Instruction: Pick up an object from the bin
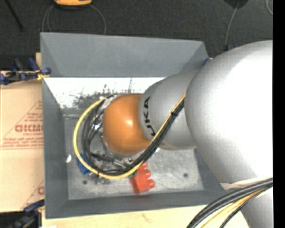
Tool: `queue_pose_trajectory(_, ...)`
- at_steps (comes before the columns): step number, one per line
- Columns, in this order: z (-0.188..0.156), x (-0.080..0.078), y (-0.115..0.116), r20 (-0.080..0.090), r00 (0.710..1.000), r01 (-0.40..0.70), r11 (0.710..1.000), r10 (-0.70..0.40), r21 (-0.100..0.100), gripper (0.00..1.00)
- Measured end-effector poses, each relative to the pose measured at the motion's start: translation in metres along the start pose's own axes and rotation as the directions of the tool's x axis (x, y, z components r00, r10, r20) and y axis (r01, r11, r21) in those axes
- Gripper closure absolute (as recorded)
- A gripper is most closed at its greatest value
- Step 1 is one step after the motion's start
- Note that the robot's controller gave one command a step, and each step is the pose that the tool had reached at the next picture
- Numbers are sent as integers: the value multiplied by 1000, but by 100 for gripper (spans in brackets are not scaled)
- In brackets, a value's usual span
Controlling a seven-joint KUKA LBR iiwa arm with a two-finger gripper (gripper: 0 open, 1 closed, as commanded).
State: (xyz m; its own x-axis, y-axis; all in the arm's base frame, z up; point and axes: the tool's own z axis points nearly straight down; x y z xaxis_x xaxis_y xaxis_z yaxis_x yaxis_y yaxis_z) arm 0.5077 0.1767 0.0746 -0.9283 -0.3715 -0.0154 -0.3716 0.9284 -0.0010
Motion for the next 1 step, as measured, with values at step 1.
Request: queue_pose_trajectory(1,-139,-19,-6,-3,1000,18,1000,-18,1,100)
